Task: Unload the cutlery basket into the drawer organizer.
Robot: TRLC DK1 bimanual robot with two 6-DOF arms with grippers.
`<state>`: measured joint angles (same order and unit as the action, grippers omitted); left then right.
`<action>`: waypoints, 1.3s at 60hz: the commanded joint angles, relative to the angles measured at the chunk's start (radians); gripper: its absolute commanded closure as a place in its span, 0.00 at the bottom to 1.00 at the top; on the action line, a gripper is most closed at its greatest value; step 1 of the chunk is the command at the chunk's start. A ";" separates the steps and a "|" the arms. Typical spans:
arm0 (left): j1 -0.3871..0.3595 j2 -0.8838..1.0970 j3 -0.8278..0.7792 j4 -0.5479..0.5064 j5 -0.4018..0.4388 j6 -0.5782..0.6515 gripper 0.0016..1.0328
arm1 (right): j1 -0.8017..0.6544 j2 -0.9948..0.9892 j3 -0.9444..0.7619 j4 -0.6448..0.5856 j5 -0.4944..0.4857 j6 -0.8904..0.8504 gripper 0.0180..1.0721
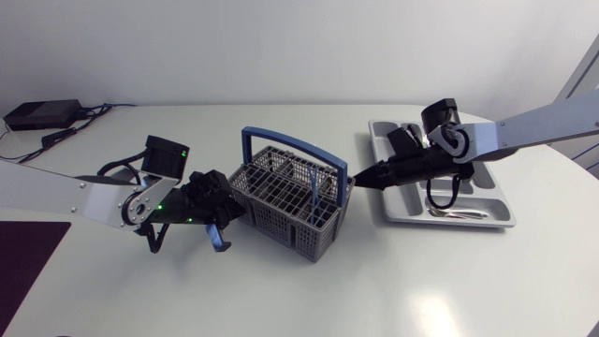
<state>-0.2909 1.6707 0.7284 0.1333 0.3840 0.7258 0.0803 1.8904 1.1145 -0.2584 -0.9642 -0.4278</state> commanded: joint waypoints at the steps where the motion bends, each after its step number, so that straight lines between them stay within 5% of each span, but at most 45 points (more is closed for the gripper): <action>1: 0.012 0.038 0.062 0.022 0.003 -0.017 0.81 | 0.003 -0.045 -0.059 -0.045 -0.021 -0.058 0.94; 25: 0.053 0.103 0.151 0.020 0.003 -0.040 0.79 | -0.054 -0.109 -0.104 -0.094 0.012 -0.195 0.93; 34: 0.065 0.052 0.123 0.009 0.006 -0.040 0.58 | -0.113 -0.108 -0.001 -0.130 0.016 -0.266 0.58; 45: 0.056 0.001 0.103 -0.012 0.015 -0.039 0.25 | -0.113 -0.077 0.192 -0.390 -0.053 -0.499 0.34; 60: 0.030 -0.039 0.103 -0.032 0.016 -0.040 0.19 | -0.062 -0.011 0.285 -0.593 -0.119 -0.720 0.33; 78: -0.086 -0.166 0.097 -0.041 0.032 -0.147 0.18 | -0.066 0.041 0.285 -0.602 -0.120 -0.740 0.33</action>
<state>-0.3321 1.5494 0.8425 0.0803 0.4000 0.6315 0.0177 1.9053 1.3922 -0.8421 -1.0740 -1.1313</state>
